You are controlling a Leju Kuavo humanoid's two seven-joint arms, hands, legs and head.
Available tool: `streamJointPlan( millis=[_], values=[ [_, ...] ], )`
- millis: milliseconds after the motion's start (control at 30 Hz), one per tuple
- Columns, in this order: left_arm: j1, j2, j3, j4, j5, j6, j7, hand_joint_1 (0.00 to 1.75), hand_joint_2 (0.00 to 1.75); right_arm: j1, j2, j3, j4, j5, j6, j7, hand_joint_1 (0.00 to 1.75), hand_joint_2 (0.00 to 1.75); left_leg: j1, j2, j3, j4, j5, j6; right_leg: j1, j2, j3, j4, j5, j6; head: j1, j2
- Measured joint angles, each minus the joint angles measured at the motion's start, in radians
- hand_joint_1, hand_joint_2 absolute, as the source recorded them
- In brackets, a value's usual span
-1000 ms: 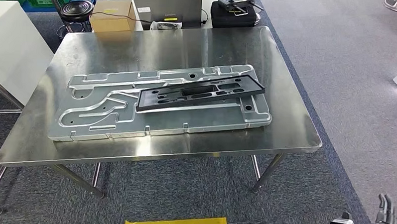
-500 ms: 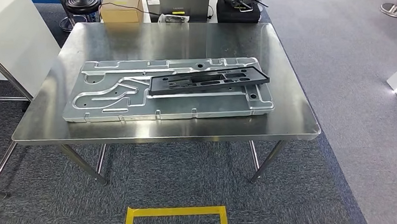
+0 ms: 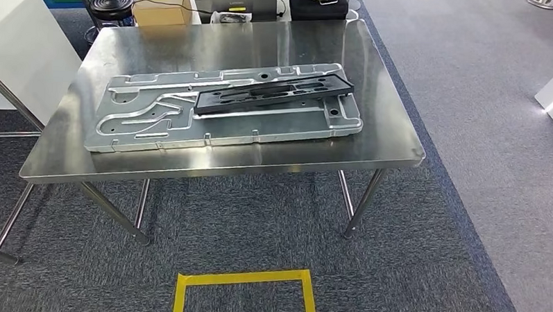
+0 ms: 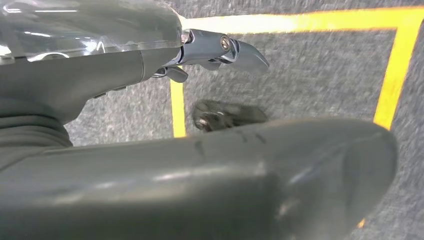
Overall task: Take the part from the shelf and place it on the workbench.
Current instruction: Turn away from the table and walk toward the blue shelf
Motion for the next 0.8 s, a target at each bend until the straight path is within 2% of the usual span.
streamJointPlan(
  millis=[33, 67, 100, 133, 167, 200, 233, 267, 300, 367, 400, 433, 467, 500, 533, 567, 600, 633, 667, 700, 733, 767, 800],
  values=[
    [0.0, 0.0, -0.001, 0.0, -0.001, -0.001, 0.0, 0.0, 0.0, 0.0, 0.005, 0.0, 0.004, 0.009, 0.006, 0.011, 0.0, 0.0, 0.001, 0.0, -0.009, 0.058, -0.028, -0.003, 0.002, 0.0, -0.014, 0.001, 0.01, -0.001, 0.0, 0.0],
    [0.0, 0.0, -0.002, 0.0, -0.003, -0.002, 0.0, 0.0, 0.0, 0.0, 0.01, 0.001, 0.008, 0.02, 0.012, 0.021, 0.0, 0.0, 0.001, 0.0, -0.006, 0.092, -0.033, -0.004, 0.004, 0.0, -0.029, 0.004, 0.02, -0.001, 0.0, 0.0],
    [-0.001, 0.0, -0.003, 0.0, -0.005, -0.003, 0.001, 0.0, 0.0, 0.0, 0.015, 0.002, 0.012, 0.03, 0.017, 0.03, 0.0, 0.0, 0.001, 0.0, 0.015, 0.09, -0.015, -0.002, 0.005, 0.0, -0.042, 0.006, 0.029, 0.0, 0.0, 0.0],
    [-0.001, 0.0, -0.003, 0.0, -0.007, -0.004, 0.001, 0.0, 0.0, 0.0, 0.018, 0.004, 0.014, 0.037, 0.022, 0.037, 0.0, 0.0, 0.0, 0.0, 0.054, 0.05, 0.013, 0.001, 0.007, 0.0, -0.055, 0.01, 0.038, 0.001, 0.0, 0.0],
    [-0.002, 0.0, -0.004, 0.0, -0.01, -0.004, 0.001, 0.0, 0.0, -0.001, 0.022, 0.006, 0.016, 0.042, 0.027, 0.043, 0.0, 0.0, -0.001, -0.001, 0.107, -0.018, 0.037, 0.007, 0.008, 0.001, -0.067, 0.013, 0.046, 0.003, 0.0, 0.0],
    [-0.004, 0.0, -0.004, 0.0, -0.011, -0.005, 0.001, 0.0, 0.0, -0.001, 0.026, 0.008, 0.018, 0.048, 0.032, 0.047, 0.0, 0.0, -0.003, -0.001, 0.164, -0.1, 0.045, 0.015, 0.01, 0.001, -0.076, 0.017, 0.053, 0.006, 0.0, 0.0],
    [-0.006, 0.0, -0.005, 0.0, -0.013, -0.005, 0.001, 0.0, 0.0, -0.001, 0.029, 0.012, 0.02, 0.055, 0.037, 0.05, 0.0, 0.0, -0.006, -0.002, 0.207, -0.165, 0.044, 0.022, 0.011, 0.001, -0.081, 0.018, 0.06, 0.011, 0.0, 0.0],
    [-0.009, 0.0, -0.006, 0.0, -0.016, -0.006, 0.0, 0.0, 0.0, -0.001, 0.031, 0.017, 0.021, 0.061, 0.044, 0.052, 0.0, 0.0, -0.01, -0.002, 0.232, -0.209, 0.037, 0.029, 0.011, 0.0, -0.084, 0.019, 0.067, 0.016, 0.0, 0.0],
    [-0.01, -0.001, -0.009, 0.0, -0.021, -0.006, -0.001, 0.0, 0.0, -0.001, 0.033, 0.021, 0.022, 0.065, 0.052, 0.053, 0.0, 0.0, -0.014, -0.002, 0.238, -0.229, 0.032, 0.035, 0.011, 0.0, -0.085, 0.018, 0.075, 0.023, 0.0, 0.0],
    [-0.011, -0.005, -0.017, 0.0, -0.036, -0.006, 0.001, 0.0, 0.0, 0.001, 0.035, 0.025, 0.023, 0.061, 0.063, 0.052, 0.0, 0.0, -0.013, 0.0, 0.227, -0.236, 0.047, 0.049, 0.008, 0.001, -0.088, 0.019, 0.081, 0.035, 0.0, 0.0],
    [-0.011, -0.008, -0.023, 0.0, -0.047, -0.005, 0.005, 0.0, 0.0, 0.002, 0.035, 0.025, 0.023, 0.054, 0.068, 0.05, 0.0, 0.0, -0.011, 0.002, 0.219, -0.238, 0.059, 0.059, 0.007, 0.002, -0.095, 0.032, 0.061, 0.041, 0.0, 0.0],
    [-0.011, -0.011, -0.03, 0.001, -0.059, -0.003, 0.01, 0.0, 0.0, 0.004, 0.035, 0.025, 0.024, 0.047, 0.074, 0.048, 0.0, 0.0, -0.009, 0.004, 0.208, -0.241, 0.071, 0.066, 0.006, 0.004, -0.106, 0.064, 0.022, 0.046, 0.0, 0.0],
    [-0.012, -0.015, -0.037, 0.001, -0.07, -0.002, 0.014, 0.0, 0.0, 0.005, 0.035, 0.025, 0.024, 0.042, 0.08, 0.045, 0.0, 0.0, -0.009, 0.005, 0.195, -0.241, 0.083, 0.071, 0.003, 0.005, -0.122, 0.117, -0.032, 0.051, 0.0, 0.0],
    [-0.011, -0.016, -0.045, 0.001, -0.078, -0.002, 0.017, 0.0, 0.0, 0.007, 0.035, 0.024, 0.024, 0.038, 0.085, 0.043, 0.0, 0.0, -0.009, 0.005, 0.18, -0.24, 0.094, 0.074, 0.002, 0.005, -0.14, 0.183, -0.084, 0.055, 0.0, 0.0],
    [-0.01, -0.018, -0.051, 0.001, -0.084, -0.001, 0.02, 0.0, 0.0, 0.008, 0.035, 0.024, 0.024, 0.036, 0.09, 0.042, 0.0, 0.0, -0.01, 0.005, 0.164, -0.238, 0.105, 0.074, 0.0, 0.005, -0.154, 0.248, -0.119, 0.059, 0.0, 0.0],
    [-0.009, -0.021, -0.057, 0.002, -0.088, -0.001, 0.021, 0.0, 0.0, 0.009, 0.035, 0.024, 0.024, 0.034, 0.092, 0.04, 0.0, 0.0, -0.01, 0.006, 0.149, -0.235, 0.114, 0.072, -0.001, 0.005, -0.158, 0.293, -0.129, 0.062, 0.0, 0.0],
    [-0.009, -0.022, -0.061, 0.002, -0.091, -0.001, 0.022, 0.0, 0.0, 0.01, 0.035, 0.023, 0.024, 0.033, 0.092, 0.039, 0.0, 0.0, -0.01, 0.007, 0.133, -0.229, 0.123, 0.07, -0.003, 0.005, -0.146, 0.305, -0.115, 0.064, 0.0, 0.0],
    [-0.009, -0.024, -0.066, 0.002, -0.092, -0.001, 0.022, 0.0, 0.0, 0.01, 0.035, 0.023, 0.024, 0.033, 0.092, 0.038, 0.0, 0.0, -0.009, 0.007, 0.117, -0.223, 0.13, 0.067, -0.004, 0.004, -0.116, 0.28, -0.087, 0.066, 0.0, 0.0],
    [-0.008, -0.026, -0.07, 0.002, -0.093, -0.002, 0.022, 0.0, 0.0, 0.01, 0.035, 0.023, 0.024, 0.032, 0.092, 0.037, 0.0, 0.0, -0.008, 0.007, 0.103, -0.215, 0.137, 0.063, -0.006, 0.004, -0.067, 0.222, -0.06, 0.066, 0.0, 0.0],
    [-0.008, -0.028, -0.074, 0.003, -0.093, -0.002, 0.022, 0.0, 0.0, 0.009, 0.035, 0.023, 0.024, 0.032, 0.092, 0.035, 0.0, 0.0, -0.009, 0.007, 0.089, -0.205, 0.141, 0.059, -0.006, 0.004, -0.011, 0.145, -0.047, 0.064, 0.0, 0.0],
    [-0.008, -0.029, -0.076, 0.003, -0.093, -0.003, 0.021, 0.0, 0.0, 0.009, 0.035, 0.023, 0.024, 0.032, 0.093, 0.033, 0.0, 0.0, -0.01, 0.007, 0.078, -0.196, 0.145, 0.054, -0.005, 0.005, 0.035, 0.075, -0.048, 0.059, 0.0, 0.0],
    [-0.008, -0.03, -0.078, 0.003, -0.093, -0.004, 0.019, 0.0, 0.0, 0.008, 0.035, 0.023, 0.024, 0.033, 0.093, 0.028, 0.0, 0.0, -0.012, 0.006, 0.071, -0.188, 0.15, 0.049, -0.003, 0.005, 0.064, 0.026, -0.056, 0.053, 0.0, 0.0],
    [-0.008, -0.031, -0.078, 0.003, -0.093, -0.005, 0.017, 0.0, 0.0, 0.008, 0.035, 0.023, 0.024, 0.034, 0.094, 0.023, 0.0, 0.0, -0.013, 0.006, 0.066, -0.184, 0.156, 0.043, -0.001, 0.005, 0.075, 0.002, -0.064, 0.046, 0.0, 0.0]
  ],
)
